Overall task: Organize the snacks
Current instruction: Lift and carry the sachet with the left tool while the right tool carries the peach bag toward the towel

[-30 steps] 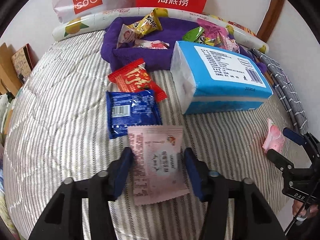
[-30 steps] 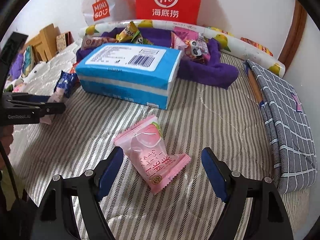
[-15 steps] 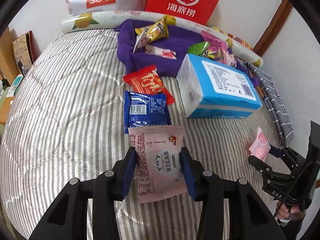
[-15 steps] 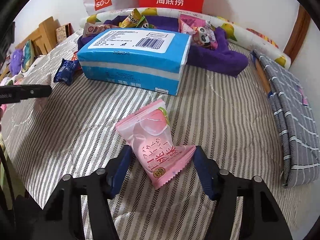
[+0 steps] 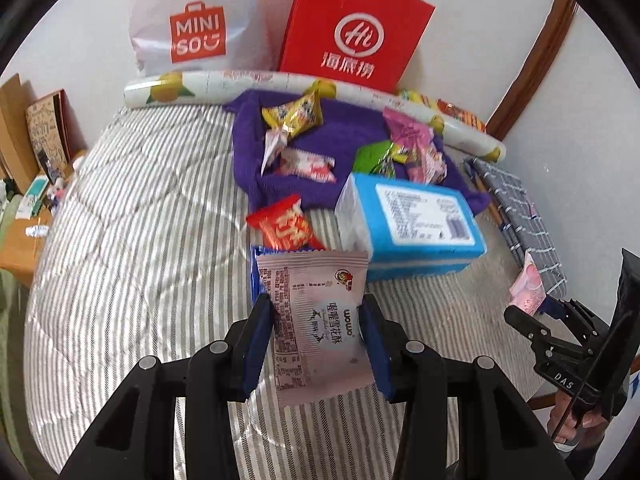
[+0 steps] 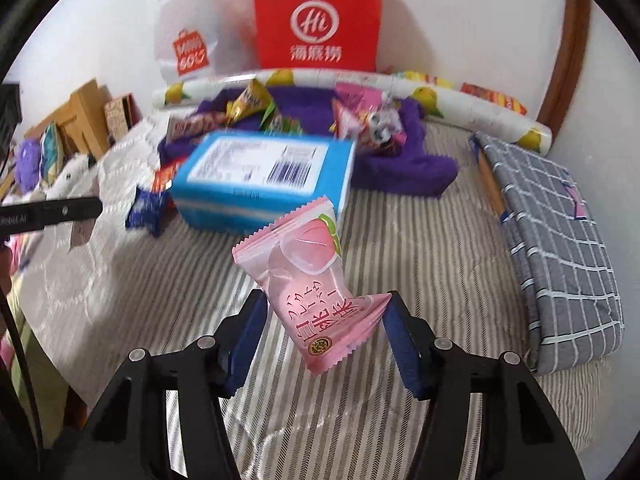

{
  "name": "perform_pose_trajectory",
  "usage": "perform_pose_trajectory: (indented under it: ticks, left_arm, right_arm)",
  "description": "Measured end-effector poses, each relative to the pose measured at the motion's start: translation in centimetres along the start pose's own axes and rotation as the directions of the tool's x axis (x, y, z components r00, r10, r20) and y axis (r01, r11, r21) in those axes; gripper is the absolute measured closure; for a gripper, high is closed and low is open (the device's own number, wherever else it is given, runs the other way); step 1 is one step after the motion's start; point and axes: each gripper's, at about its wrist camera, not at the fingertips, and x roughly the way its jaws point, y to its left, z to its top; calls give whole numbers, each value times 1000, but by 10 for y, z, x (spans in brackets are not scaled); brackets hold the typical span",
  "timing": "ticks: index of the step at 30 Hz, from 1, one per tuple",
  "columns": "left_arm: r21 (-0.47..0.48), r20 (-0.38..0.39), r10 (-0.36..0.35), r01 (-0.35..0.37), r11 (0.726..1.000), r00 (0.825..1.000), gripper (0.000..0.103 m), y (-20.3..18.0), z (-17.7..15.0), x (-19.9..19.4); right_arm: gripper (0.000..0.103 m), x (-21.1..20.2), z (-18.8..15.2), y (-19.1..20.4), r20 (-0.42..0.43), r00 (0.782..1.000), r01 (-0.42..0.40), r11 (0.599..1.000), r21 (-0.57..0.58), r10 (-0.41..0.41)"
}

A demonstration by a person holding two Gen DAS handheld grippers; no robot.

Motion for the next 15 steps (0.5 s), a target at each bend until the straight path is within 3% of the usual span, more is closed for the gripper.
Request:
perform_pose_trajectory:
  ticks: [15]
  left_arm:
    - [-6, 58, -10, 10, 1000, 998, 61, -4, 46, -24]
  right_arm:
    - [44, -21, 60, -11, 98, 995, 12, 999, 52, -17]
